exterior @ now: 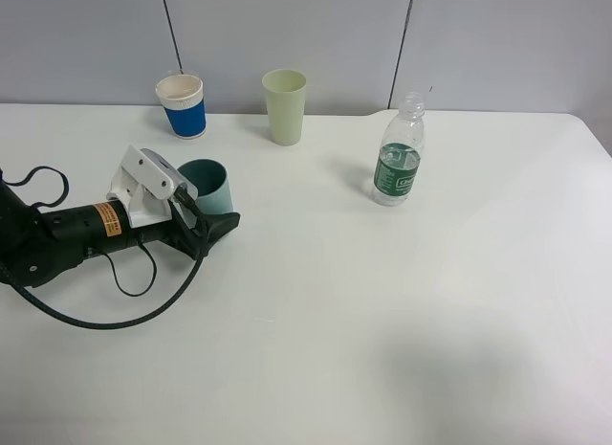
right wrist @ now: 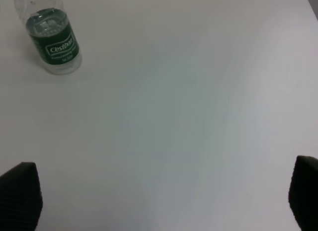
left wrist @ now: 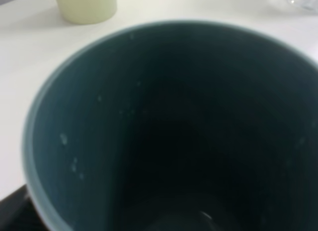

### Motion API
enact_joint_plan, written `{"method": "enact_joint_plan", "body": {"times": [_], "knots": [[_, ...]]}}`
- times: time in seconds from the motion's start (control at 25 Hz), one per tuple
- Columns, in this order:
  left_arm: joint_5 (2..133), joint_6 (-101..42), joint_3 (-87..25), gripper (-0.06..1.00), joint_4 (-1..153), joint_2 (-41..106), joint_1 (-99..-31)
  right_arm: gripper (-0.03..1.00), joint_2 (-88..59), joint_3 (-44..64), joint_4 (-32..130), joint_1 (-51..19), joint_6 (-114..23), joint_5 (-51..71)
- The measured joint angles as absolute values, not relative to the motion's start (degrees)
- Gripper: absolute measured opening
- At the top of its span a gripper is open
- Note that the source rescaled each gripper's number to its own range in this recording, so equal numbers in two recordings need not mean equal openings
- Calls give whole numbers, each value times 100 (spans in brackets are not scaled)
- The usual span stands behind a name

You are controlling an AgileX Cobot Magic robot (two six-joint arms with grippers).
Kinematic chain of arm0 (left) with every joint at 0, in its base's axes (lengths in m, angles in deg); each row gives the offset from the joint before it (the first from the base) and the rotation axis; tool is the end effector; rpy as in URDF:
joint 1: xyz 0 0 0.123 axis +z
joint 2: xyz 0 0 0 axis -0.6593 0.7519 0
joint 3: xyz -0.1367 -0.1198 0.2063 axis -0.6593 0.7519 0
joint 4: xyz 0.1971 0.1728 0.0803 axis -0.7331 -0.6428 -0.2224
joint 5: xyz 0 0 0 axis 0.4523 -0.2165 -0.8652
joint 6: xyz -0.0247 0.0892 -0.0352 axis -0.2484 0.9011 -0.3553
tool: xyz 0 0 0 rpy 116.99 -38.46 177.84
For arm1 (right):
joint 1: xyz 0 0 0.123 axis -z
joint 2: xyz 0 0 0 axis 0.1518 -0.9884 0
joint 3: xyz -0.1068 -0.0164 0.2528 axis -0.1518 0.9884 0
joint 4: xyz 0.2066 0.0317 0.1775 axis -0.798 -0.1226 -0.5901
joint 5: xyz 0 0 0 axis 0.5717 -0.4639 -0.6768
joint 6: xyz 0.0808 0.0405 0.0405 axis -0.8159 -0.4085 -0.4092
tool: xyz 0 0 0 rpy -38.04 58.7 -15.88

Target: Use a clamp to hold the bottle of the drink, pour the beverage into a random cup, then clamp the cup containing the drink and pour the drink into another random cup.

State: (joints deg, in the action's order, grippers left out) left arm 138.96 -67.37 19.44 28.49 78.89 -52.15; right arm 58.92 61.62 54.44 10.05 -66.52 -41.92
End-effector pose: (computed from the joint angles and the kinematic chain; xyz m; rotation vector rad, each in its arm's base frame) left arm 0.2726 -0.1046 0.0382 0.7128 1.7968 -0.5278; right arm 0.0323 0.0031 0.2820 -0.0126 2.0581 0.0180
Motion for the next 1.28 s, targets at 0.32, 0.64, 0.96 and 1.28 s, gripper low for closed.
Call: {"method": "enact_joint_plan", "body": {"times": [0.32, 0.64, 0.96, 1.28], "knots": [[13687, -6737, 2412, 60, 2919, 7185, -5215, 100, 5892, 6162, 5444, 1005, -6652, -4192], [13209, -6738, 3549, 60, 3486, 5445, -5215, 100, 5892, 6162, 5444, 1005, -6654, -4192], [11956, -6904, 3769, 60, 3948, 3110, -5215, 100, 5892, 6162, 5444, 1005, -6654, -4192], [9300, -7135, 3544, 96, 4599, 489, -5215, 100, 5892, 6162, 5444, 1005, -6654, -4192]]}}
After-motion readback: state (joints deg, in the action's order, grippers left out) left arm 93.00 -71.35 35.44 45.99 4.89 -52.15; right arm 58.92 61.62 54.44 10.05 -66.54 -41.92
